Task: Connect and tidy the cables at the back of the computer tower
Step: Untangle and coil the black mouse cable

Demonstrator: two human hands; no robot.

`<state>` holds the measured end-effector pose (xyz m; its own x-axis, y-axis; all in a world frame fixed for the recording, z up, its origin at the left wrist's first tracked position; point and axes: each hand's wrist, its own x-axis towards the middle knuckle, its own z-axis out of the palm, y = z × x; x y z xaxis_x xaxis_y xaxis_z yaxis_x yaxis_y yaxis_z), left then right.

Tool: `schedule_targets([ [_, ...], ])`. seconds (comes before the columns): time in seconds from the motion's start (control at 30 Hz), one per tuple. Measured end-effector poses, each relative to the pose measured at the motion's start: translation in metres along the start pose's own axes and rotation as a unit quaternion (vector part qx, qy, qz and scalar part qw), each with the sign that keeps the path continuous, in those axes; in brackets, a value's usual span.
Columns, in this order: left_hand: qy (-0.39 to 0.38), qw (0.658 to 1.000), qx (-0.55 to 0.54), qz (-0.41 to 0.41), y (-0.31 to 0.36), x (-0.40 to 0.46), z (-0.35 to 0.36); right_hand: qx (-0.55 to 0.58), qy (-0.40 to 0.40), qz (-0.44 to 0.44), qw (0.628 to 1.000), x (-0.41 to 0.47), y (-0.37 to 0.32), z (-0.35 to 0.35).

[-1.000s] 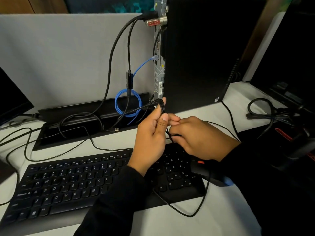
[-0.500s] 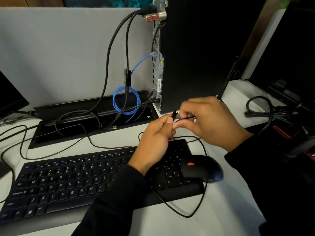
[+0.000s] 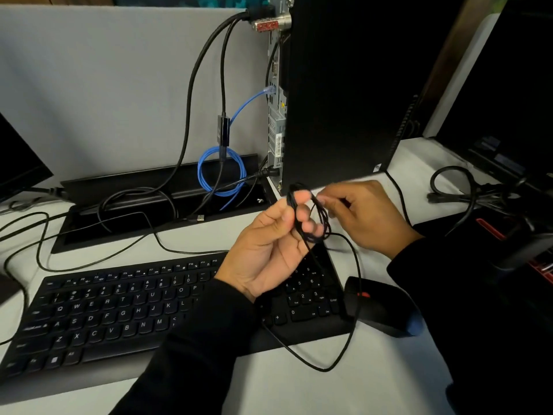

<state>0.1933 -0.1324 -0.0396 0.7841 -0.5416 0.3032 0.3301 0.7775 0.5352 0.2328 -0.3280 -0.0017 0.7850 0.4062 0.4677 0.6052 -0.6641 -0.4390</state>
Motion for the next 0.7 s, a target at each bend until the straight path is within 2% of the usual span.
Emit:
schedule_targets([
  [0.07,0.035,0.998,-0.035,0.050,0.001,0.002,0.005,0.013,-0.077,0.036,0.996,-0.004,0.003,0.006],
  [0.17,0.150,0.978,-0.062,0.133,0.012,0.005,0.011,-0.036,-0.150,0.059,0.986,-0.007,0.005,0.011],
  [0.23,0.218,0.959,-0.031,0.176,0.020,0.006,0.008,-0.076,-0.194,0.060,0.976,-0.006,0.003,0.009],
  [0.3,0.263,0.944,0.036,0.195,0.023,0.006,0.003,-0.095,-0.216,0.026,0.971,-0.003,-0.007,0.007],
  [0.4,0.305,0.916,0.180,0.190,0.020,0.006,-0.005,-0.119,-0.190,-0.058,0.973,0.004,-0.030,0.007],
  [0.47,0.295,0.892,0.290,0.181,0.016,0.005,-0.008,-0.129,-0.141,-0.092,0.977,0.006,-0.039,0.005],
  [0.57,0.256,0.842,0.455,0.135,0.012,0.006,-0.008,-0.113,-0.064,-0.103,0.986,0.005,-0.038,0.001],
  [0.7,0.222,0.777,0.580,0.101,0.009,0.008,-0.007,-0.100,-0.006,-0.101,0.990,0.006,-0.034,-0.001],
])
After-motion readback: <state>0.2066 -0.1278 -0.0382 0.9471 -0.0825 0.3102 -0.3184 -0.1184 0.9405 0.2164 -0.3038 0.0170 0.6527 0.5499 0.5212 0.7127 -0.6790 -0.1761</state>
